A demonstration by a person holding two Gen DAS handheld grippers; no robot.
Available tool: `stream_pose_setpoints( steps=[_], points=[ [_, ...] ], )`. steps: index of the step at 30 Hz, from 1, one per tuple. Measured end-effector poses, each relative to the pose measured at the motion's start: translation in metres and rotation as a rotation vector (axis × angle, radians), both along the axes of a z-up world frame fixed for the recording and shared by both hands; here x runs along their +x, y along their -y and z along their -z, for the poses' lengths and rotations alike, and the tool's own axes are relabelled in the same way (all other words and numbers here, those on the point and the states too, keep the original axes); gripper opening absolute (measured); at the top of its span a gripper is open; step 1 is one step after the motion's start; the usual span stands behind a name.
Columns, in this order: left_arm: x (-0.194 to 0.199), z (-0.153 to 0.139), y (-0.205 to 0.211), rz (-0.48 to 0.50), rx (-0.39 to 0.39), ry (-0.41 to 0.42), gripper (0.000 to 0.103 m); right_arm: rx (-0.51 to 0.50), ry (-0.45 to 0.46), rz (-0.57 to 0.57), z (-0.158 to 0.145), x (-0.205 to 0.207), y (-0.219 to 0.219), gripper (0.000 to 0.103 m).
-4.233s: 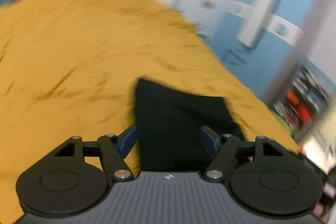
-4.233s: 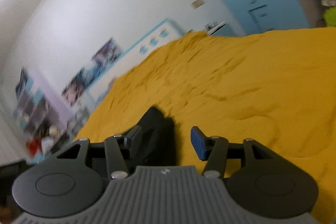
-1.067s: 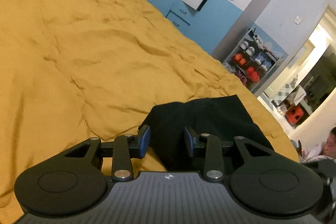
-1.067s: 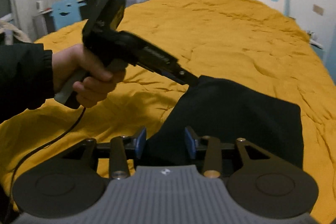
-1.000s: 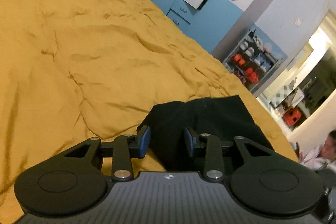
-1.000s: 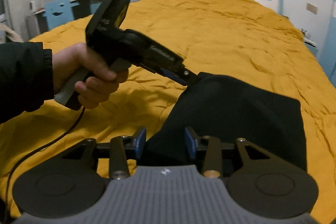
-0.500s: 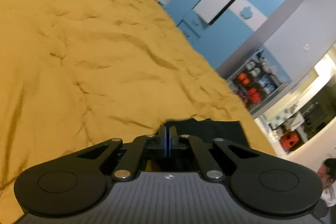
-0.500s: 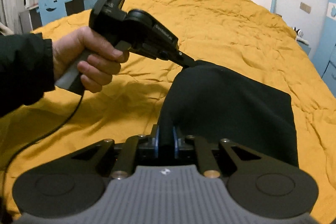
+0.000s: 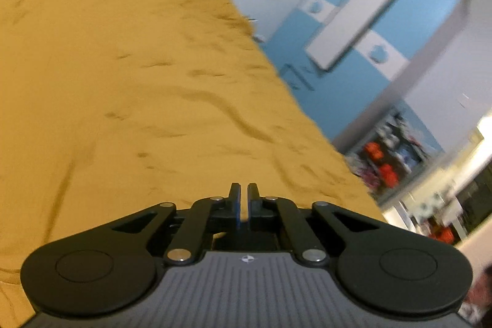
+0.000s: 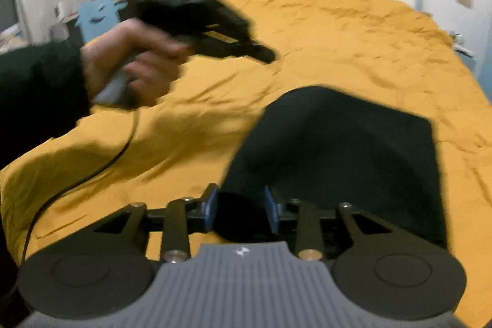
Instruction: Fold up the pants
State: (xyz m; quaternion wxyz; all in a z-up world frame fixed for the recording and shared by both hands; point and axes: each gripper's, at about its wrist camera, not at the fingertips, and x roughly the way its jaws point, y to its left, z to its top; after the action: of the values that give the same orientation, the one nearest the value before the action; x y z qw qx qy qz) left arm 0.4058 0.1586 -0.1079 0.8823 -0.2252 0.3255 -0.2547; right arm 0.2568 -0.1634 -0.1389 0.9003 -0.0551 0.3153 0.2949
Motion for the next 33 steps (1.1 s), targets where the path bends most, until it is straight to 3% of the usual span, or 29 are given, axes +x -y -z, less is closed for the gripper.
stream_pose_setpoints(
  steps=[5, 8, 12, 16, 22, 23, 25, 26, 27, 28, 33],
  points=[
    [-0.008, -0.02, 0.057, 0.15, 0.071, 0.04, 0.02, -0.069, 0.043, 0.2, 0.006, 0.022, 0.047, 0.03],
    [0.001, -0.026, 0.102, 0.226, 0.173, 0.072, 0.034, -0.109, 0.05, 0.299, 0.01, 0.032, 0.064, 0.03],
    [0.021, -0.029, 0.157, 0.345, 0.268, 0.086, 0.048, -0.022, -0.009, 0.396, 0.015, 0.031, 0.088, 0.03],
    [0.03, -0.017, 0.198, 0.477, 0.376, 0.075, 0.052, 0.076, -0.037, 0.445, 0.022, 0.018, 0.111, 0.03],
    [0.038, 0.008, 0.219, 0.5, 0.404, -0.003, 0.053, 0.185, -0.059, 0.432, 0.032, 0.023, 0.126, 0.033],
    [0.041, 0.012, 0.219, 0.508, 0.409, -0.026, 0.05, 0.206, -0.06, 0.432, 0.033, 0.024, 0.128, 0.033],
    [0.045, 0.013, 0.221, 0.532, 0.413, -0.052, 0.033, 0.242, -0.058, 0.426, 0.033, 0.026, 0.132, 0.033],
    [0.046, 0.012, 0.221, 0.539, 0.412, -0.057, 0.018, 0.255, -0.059, 0.423, 0.033, 0.027, 0.133, 0.031],
    [0.047, 0.012, 0.222, 0.537, 0.414, -0.06, 0.01, 0.26, -0.062, 0.416, 0.033, 0.028, 0.133, 0.018],
    [0.046, 0.012, 0.221, 0.533, 0.412, -0.062, 0.009, 0.252, -0.065, 0.407, 0.032, 0.027, 0.129, 0.008],
    [0.045, 0.005, 0.226, 0.492, 0.368, -0.03, 0.005, 0.273, -0.084, 0.382, 0.023, 0.01, 0.131, 0.003]
  ],
)
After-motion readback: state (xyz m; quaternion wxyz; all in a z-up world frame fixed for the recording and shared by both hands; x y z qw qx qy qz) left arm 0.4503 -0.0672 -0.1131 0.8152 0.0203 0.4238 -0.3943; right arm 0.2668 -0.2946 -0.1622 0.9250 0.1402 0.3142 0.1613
